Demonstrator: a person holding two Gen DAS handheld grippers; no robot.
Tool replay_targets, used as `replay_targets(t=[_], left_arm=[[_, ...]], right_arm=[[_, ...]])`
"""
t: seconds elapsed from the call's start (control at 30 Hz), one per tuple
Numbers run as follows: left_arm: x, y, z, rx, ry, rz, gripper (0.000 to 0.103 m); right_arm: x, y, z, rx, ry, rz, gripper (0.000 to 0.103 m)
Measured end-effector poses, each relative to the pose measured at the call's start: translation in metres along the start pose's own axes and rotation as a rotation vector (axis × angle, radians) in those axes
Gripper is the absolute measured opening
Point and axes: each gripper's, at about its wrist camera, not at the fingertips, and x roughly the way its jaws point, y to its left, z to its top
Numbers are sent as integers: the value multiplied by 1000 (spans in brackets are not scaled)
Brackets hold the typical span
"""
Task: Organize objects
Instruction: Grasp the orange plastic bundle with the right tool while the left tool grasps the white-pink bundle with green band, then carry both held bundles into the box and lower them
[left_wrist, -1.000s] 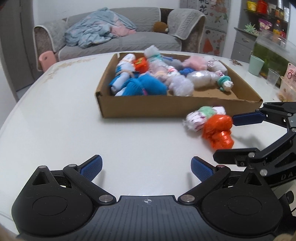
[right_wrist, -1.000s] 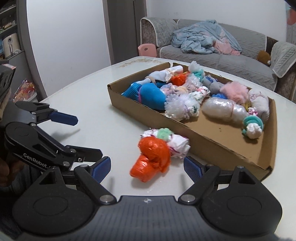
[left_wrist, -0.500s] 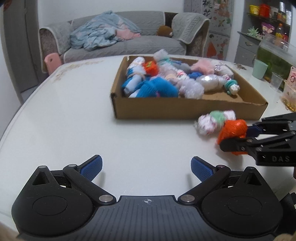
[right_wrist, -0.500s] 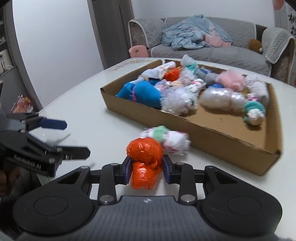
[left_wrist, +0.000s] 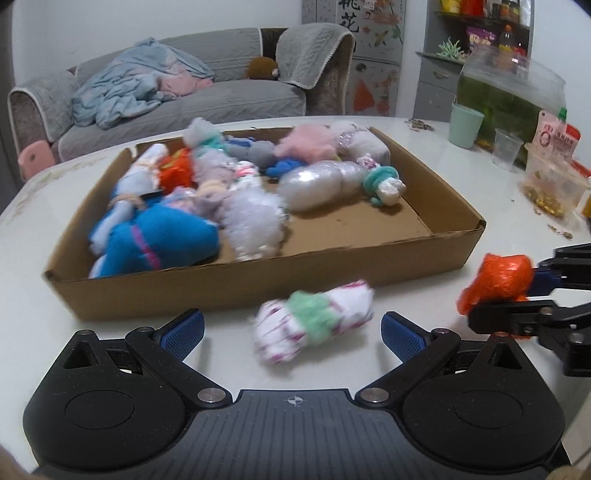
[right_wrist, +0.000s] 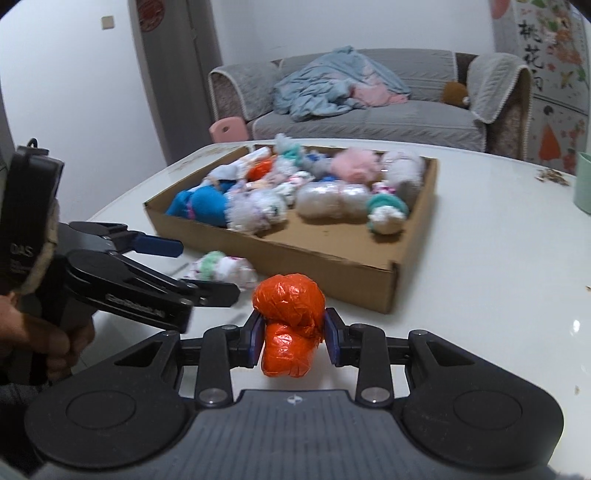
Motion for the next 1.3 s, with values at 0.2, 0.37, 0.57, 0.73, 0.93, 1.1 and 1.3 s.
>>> replay_targets(t=[0.2,0.37,0.57,0.73,0.93,1.1,1.3], left_arm=[[17,-3,1,-24,0,27,102],[12,-1,-1,-31,-27,58,90],[6,3,-1,-36,-35,57,67],[2,5,-4,-33,-37,43,64],[-10,7,-8,-27,-40,24,62],[-30,9,0,-9,-64,12,61],[-50,14,32,11,-98,3,61]], right_arm=[[1,-15,0,13,-1,-5,30],[4,-17,0,14,-3,-2,30],[4,-11,-1,-4,2,4,31],[2,-6,-1,-14,6,5,31],[-2,-3,1,-24,5,9,31],[-11,-1,11,-64,-6,8,31],[-25,-1,39,-140,-51,-8,31]])
